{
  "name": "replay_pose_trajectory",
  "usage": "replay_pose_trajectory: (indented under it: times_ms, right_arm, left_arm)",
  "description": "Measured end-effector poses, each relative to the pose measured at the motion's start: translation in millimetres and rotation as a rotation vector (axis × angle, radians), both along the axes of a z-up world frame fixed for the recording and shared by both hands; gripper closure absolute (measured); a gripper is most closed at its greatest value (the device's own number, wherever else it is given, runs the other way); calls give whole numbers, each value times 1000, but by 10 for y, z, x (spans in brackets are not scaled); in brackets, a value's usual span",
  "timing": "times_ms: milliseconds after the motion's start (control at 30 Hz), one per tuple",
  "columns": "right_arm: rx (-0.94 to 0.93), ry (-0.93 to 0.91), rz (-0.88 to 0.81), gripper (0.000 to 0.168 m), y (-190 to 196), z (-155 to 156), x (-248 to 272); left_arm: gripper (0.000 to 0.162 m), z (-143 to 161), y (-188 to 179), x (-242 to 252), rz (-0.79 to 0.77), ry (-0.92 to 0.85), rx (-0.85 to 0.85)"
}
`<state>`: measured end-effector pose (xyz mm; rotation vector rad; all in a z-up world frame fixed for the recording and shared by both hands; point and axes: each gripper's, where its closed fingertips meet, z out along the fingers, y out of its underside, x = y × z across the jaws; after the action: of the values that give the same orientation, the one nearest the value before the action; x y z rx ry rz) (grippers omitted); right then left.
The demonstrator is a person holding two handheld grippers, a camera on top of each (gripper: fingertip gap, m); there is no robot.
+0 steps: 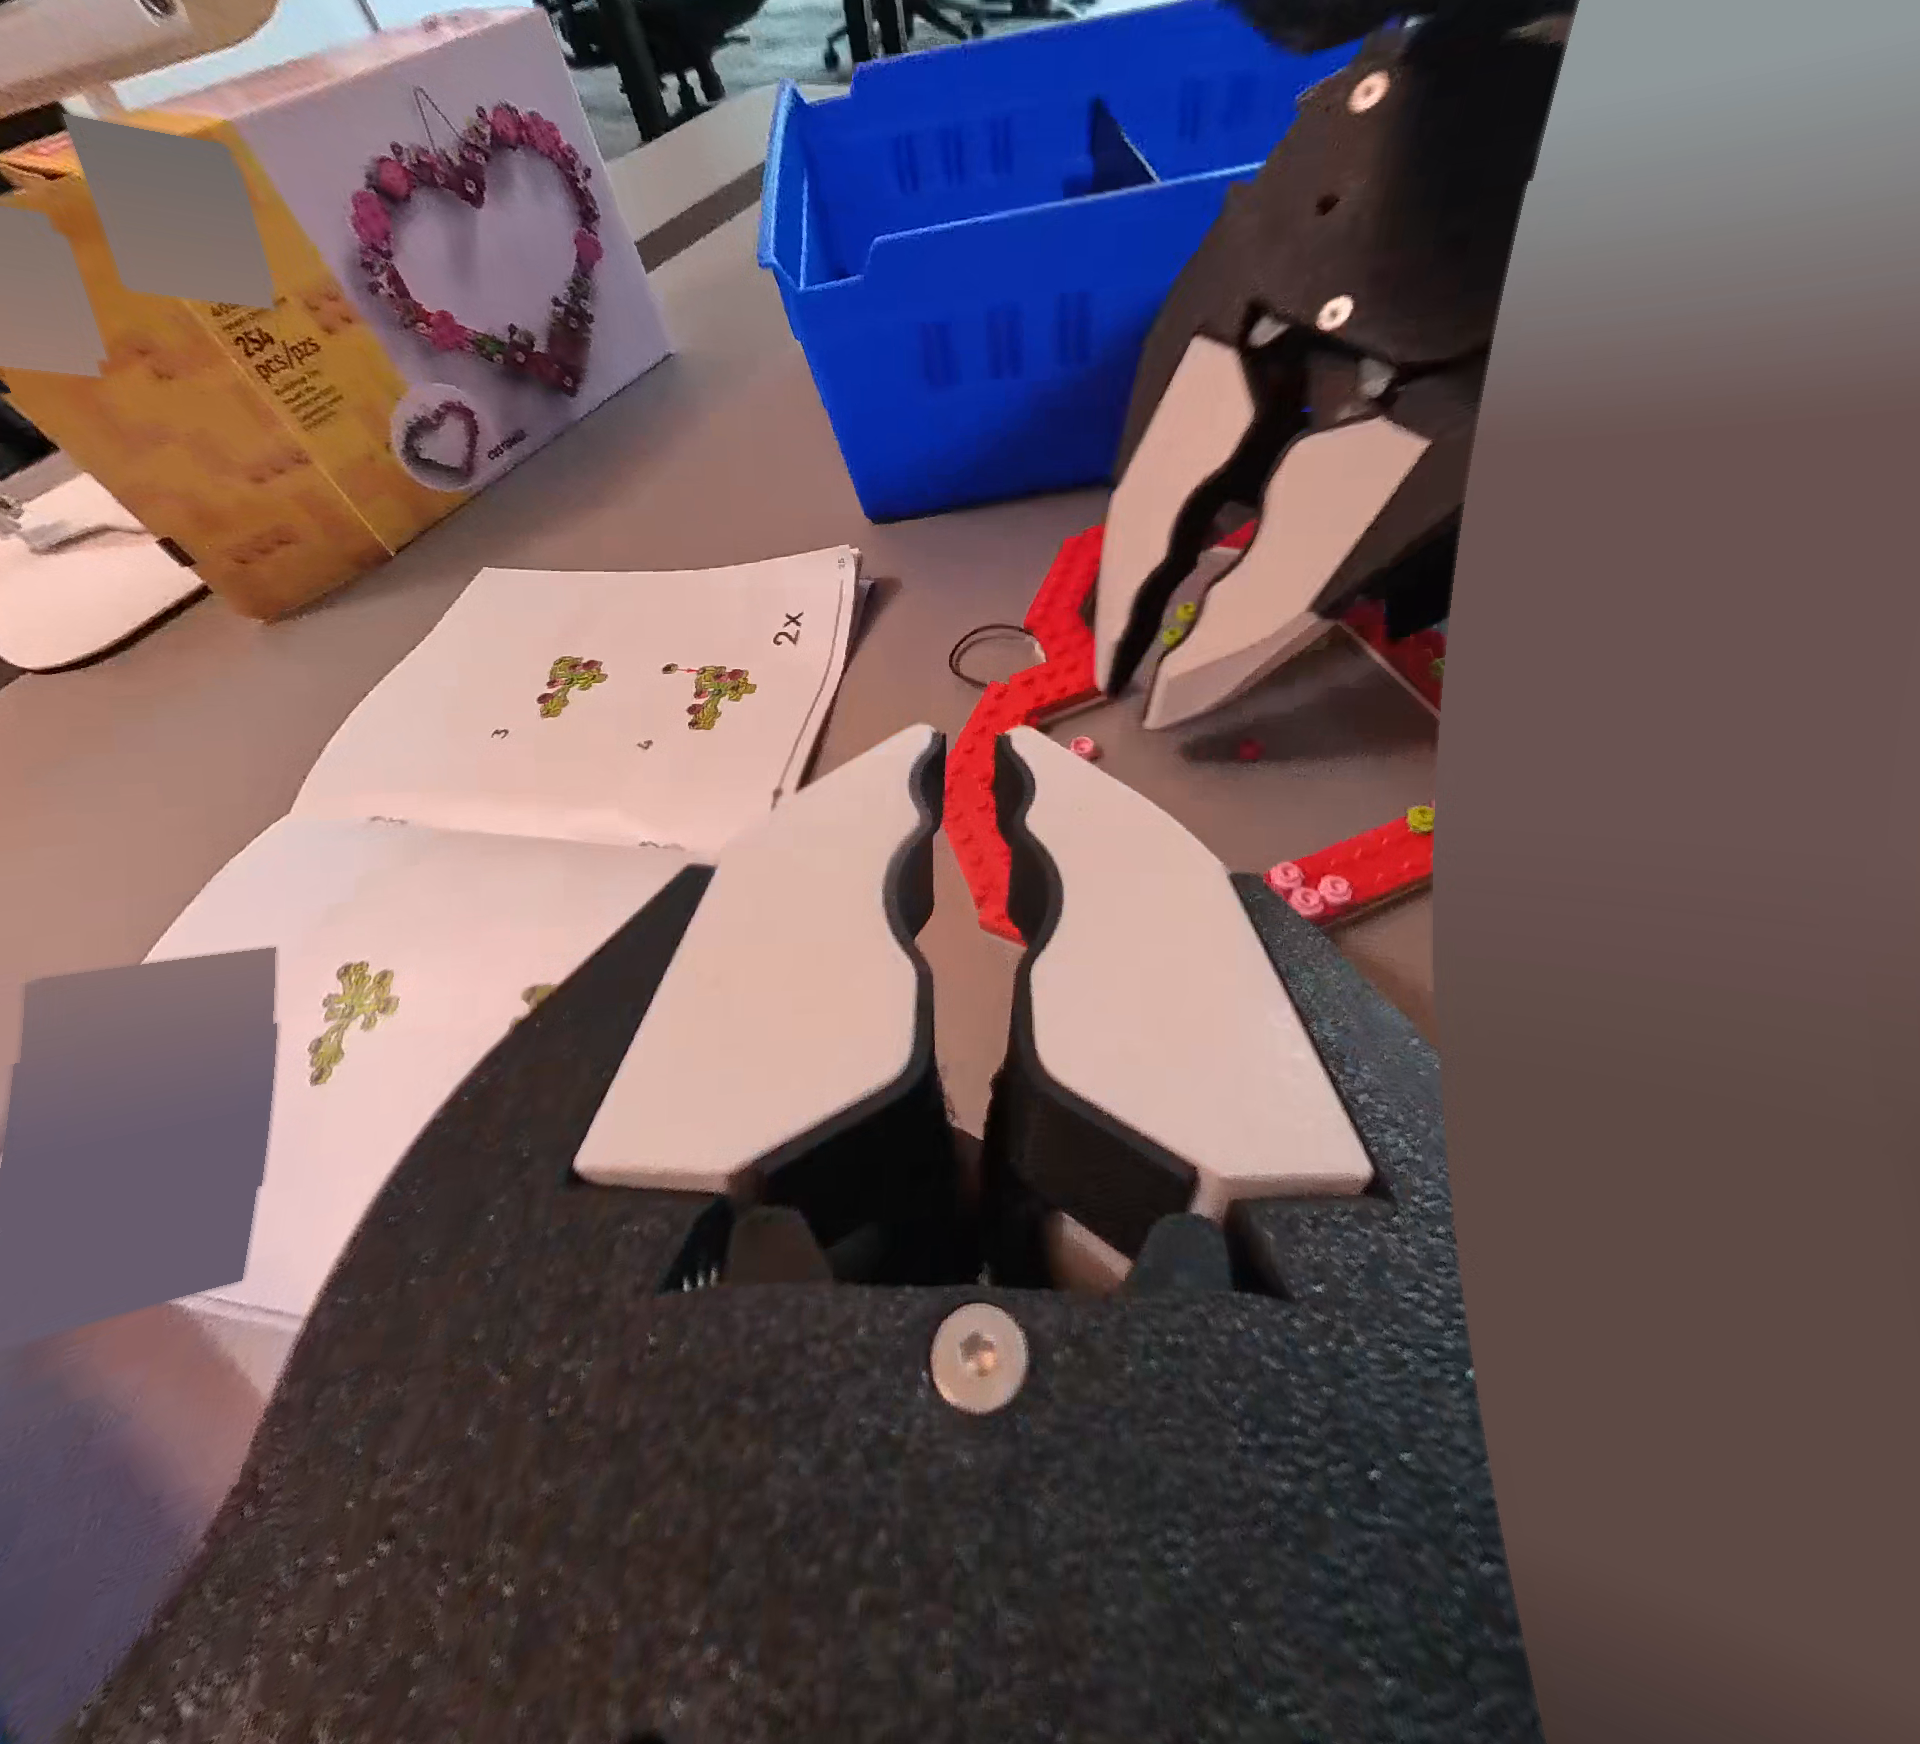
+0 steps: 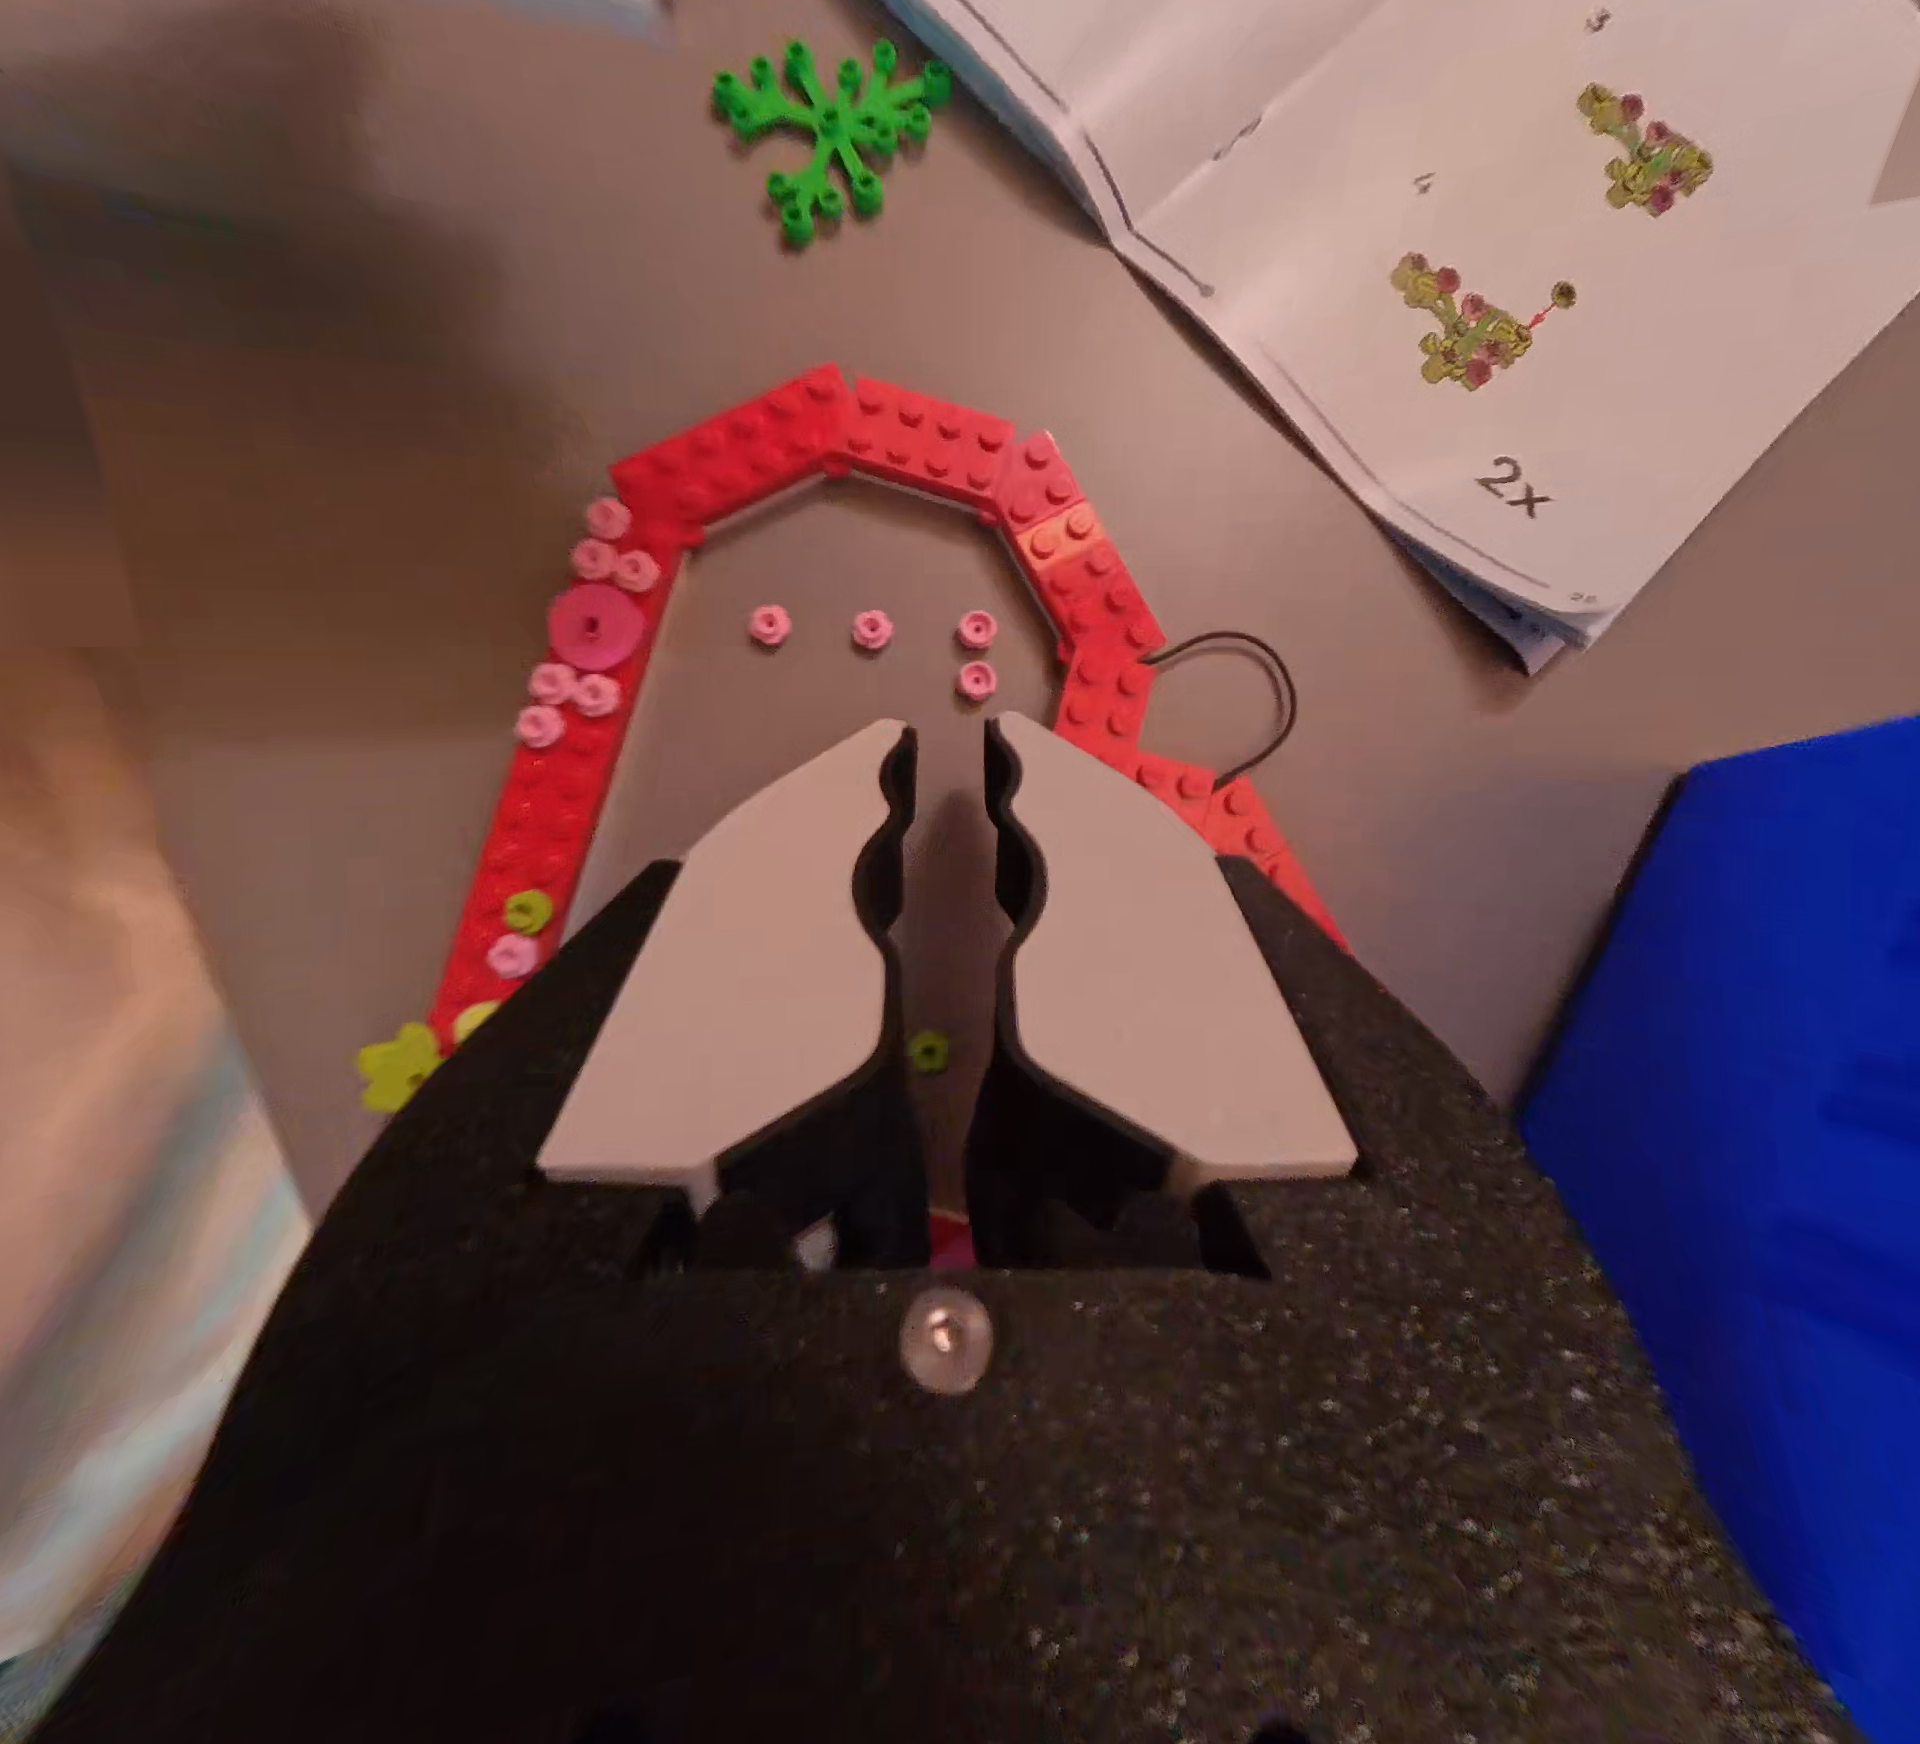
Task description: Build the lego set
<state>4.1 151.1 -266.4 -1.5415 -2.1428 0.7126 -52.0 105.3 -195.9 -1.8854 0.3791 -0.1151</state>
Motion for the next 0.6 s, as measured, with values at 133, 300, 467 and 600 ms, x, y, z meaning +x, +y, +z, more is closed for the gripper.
replay_pose_trajectory:
  times_ms: [133,300,467,600]
  right_arm:
    - [62,-41,3,156,25,-88,-90]
    - [73,-67,-11,158,24,-142,-129]
    - [14,-61,-39,161,17,-142,-149]
    - [-434,137,-120,161,-212,330,-235]
  left_arm:
    - [154,-25,-86,-18,-7,-38,33]
    - [154,-62,-103,-18,-46,-33,50]
    - [153,-71,-123,33,-95,-28,94]
    - [144,107,-121,101,-124,31,313]
